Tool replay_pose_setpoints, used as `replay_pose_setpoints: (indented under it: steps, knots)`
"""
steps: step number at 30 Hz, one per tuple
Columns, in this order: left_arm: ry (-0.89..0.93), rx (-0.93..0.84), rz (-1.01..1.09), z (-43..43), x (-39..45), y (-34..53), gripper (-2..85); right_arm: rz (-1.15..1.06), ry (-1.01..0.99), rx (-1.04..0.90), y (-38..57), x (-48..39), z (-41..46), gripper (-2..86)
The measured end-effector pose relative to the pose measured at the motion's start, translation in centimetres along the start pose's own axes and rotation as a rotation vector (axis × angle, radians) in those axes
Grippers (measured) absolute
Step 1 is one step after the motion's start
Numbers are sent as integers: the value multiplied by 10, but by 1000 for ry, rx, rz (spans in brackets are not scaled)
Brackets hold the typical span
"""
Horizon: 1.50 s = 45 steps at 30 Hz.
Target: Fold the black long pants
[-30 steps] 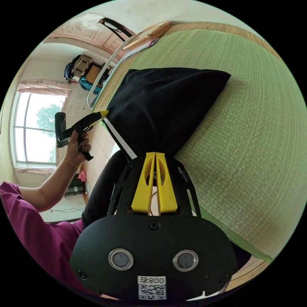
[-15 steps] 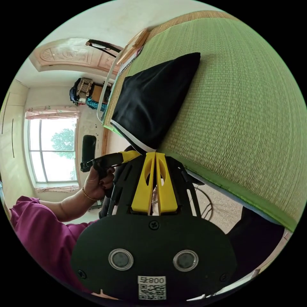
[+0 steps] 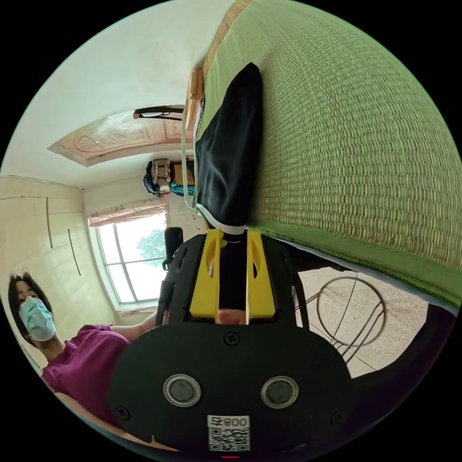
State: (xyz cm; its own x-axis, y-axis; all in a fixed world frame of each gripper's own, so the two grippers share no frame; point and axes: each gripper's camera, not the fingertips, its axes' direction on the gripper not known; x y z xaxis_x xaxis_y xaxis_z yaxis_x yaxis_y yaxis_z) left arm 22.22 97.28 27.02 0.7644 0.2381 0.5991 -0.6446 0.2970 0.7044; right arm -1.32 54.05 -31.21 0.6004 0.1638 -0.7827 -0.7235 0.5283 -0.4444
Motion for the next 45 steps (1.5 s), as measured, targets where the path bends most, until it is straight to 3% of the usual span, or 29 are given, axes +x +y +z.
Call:
replay_pose_setpoints:
  steps: [15,21,28,45]
  knots:
    - [58,-47,60,-18,-14,72,28,69,-197,2,14,46,24,35]
    - [77,101,10,-83,-55,116,44,3,-183,-12,13,23,31,24]
    - [296,367,-159,-135,-132,172,91,-39,-179,-23,15,3,43,20]
    - [471,460,-283,-150,-214,235,131,-53,-163,-10,32,-10,61,19]
